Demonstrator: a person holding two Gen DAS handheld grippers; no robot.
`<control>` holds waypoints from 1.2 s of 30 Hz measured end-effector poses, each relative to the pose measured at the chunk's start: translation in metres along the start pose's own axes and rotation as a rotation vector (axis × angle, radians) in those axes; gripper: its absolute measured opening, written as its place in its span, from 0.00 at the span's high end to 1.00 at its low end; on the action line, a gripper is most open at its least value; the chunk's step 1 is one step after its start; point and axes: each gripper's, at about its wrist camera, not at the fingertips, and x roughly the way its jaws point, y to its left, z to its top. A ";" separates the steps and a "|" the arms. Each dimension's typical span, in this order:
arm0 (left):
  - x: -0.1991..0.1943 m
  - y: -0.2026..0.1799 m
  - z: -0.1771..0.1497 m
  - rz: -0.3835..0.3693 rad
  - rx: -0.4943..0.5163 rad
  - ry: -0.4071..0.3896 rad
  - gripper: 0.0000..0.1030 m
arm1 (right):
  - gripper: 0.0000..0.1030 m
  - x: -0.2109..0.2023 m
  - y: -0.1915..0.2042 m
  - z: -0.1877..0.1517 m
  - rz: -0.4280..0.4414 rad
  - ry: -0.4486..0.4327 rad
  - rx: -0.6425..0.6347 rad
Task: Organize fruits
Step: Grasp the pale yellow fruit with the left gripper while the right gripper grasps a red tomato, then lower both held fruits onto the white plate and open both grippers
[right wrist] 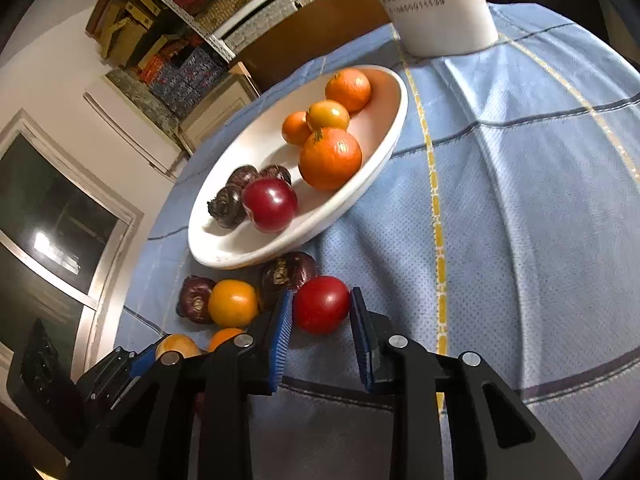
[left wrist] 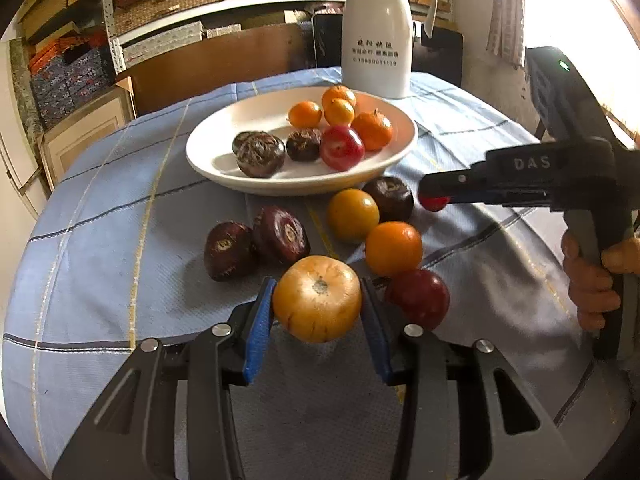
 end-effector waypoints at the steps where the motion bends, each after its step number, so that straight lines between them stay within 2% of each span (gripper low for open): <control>1: -0.003 0.001 0.002 -0.001 -0.007 -0.009 0.60 | 0.72 -0.004 0.000 0.000 -0.004 -0.016 -0.003; 6: -0.009 0.016 0.024 0.018 -0.046 -0.045 0.60 | 0.72 -0.031 0.004 0.004 -0.003 -0.113 -0.012; 11: -0.003 0.030 0.057 0.055 -0.072 -0.066 0.60 | 0.72 -0.039 0.015 0.021 -0.059 -0.173 -0.063; 18: 0.024 0.053 0.103 0.086 -0.131 -0.090 0.60 | 0.72 -0.018 0.027 0.062 -0.083 -0.167 -0.090; 25: 0.068 0.073 0.126 0.081 -0.197 -0.064 0.60 | 0.70 0.030 0.042 0.086 -0.087 -0.112 -0.134; 26: 0.072 0.075 0.126 0.080 -0.202 -0.061 0.58 | 0.62 0.032 0.042 0.086 -0.093 -0.111 -0.136; 27: 0.076 0.075 0.125 0.083 -0.194 -0.059 0.50 | 0.59 0.033 0.040 0.086 -0.096 -0.114 -0.136; 29: 0.075 0.071 0.123 0.104 -0.167 -0.065 0.42 | 0.59 0.030 0.037 0.086 -0.097 -0.128 -0.131; 34: 0.058 0.071 0.118 0.107 -0.167 -0.094 0.37 | 0.59 0.015 0.038 0.081 -0.098 -0.159 -0.128; 36: 0.048 0.071 0.114 0.128 -0.164 -0.111 0.30 | 0.57 0.010 0.042 0.076 -0.111 -0.170 -0.145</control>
